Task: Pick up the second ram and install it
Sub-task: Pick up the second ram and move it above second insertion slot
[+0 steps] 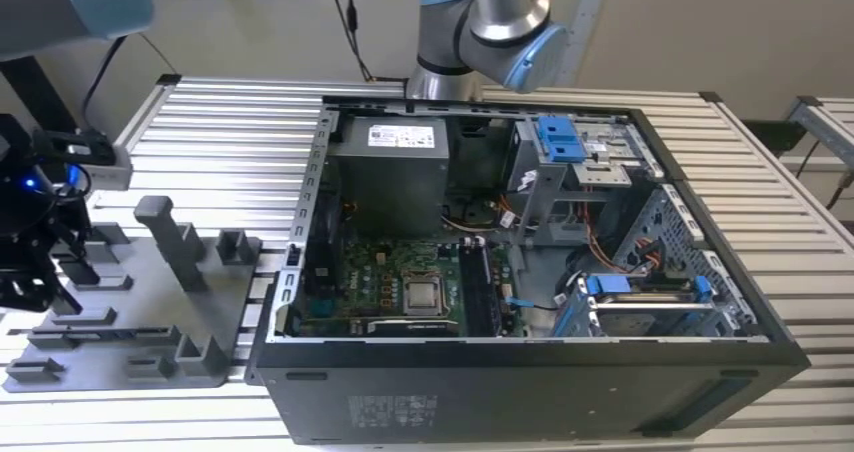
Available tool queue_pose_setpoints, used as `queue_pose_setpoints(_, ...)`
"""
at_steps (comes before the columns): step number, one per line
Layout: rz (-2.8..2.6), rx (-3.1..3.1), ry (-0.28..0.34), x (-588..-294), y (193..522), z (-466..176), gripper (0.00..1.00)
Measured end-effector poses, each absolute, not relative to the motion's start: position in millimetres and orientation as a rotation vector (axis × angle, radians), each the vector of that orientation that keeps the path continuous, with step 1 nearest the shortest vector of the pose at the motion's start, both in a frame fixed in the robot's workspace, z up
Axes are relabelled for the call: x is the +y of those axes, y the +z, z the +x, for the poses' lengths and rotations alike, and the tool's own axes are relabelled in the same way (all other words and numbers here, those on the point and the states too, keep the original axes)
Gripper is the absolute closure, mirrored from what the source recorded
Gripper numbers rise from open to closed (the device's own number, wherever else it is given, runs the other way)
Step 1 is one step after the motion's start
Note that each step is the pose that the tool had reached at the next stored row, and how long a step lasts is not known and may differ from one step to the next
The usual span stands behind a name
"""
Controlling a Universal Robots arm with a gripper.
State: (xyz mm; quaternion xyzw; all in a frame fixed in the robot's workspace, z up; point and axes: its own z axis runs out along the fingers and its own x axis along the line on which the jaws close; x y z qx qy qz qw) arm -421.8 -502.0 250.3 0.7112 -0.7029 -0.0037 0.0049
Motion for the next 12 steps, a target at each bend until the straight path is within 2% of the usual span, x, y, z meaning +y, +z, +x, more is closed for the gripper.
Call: queue_pose_setpoints(12,2.231,-2.198,-0.012,-509,236,-422,0.58)
